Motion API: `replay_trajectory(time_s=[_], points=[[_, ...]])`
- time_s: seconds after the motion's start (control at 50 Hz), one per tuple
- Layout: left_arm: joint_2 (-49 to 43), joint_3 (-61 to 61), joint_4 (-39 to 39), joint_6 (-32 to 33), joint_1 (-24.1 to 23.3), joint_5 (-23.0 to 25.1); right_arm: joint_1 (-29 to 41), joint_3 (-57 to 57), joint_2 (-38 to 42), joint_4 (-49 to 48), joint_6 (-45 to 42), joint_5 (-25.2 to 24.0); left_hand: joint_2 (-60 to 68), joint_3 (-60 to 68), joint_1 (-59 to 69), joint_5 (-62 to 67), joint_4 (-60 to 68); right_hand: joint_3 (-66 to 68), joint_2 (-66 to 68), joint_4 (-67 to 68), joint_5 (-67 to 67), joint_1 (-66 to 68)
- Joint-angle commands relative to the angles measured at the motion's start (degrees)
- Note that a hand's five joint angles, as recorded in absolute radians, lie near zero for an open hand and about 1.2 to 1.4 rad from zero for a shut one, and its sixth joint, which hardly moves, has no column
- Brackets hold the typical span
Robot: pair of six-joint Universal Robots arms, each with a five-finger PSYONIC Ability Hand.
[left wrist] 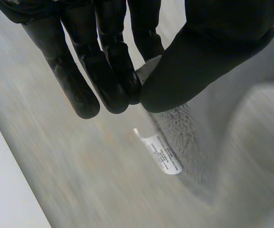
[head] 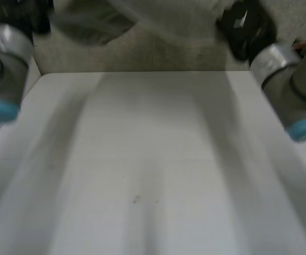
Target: Fold the towel.
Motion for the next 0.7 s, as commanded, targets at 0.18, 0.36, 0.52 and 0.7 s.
replay_trajectory(time_s=[0.18,0.36,0.52,0.7], points=[[-3.7,-34.7,12.7,0.9,2.6,6.1,-0.2,16.9,15.7,1.8,0.3,-5.6,10.2,10.3,12.3,10.8,10.2,12.0,12.3,11.6,13.3,25.6],[1.9,-39.7,12.5,0.7,6.9,6.5,-0.7,21.7,10.3,1.8,2.9,-4.6,10.2,10.3,12.3,10.8,10.2,-5.1,-4.8,-5.5,-3.8,8.5],[4.3,-41.2,12.4,0.4,7.6,6.7,-4.2,26.2,4.3,1.8,19.7,-2.2,10.2,10.3,12.3,10.8,10.2,-34.9,-34.6,-35.3,-33.6,-21.3],[5.6,-43.4,12.4,0.2,7.5,8.1,-9.8,31.7,2.5,1.0,34.4,0.2,10.2,10.3,12.3,10.8,10.2,-34.7,-34.4,-35.1,-33.4,-21.1]])
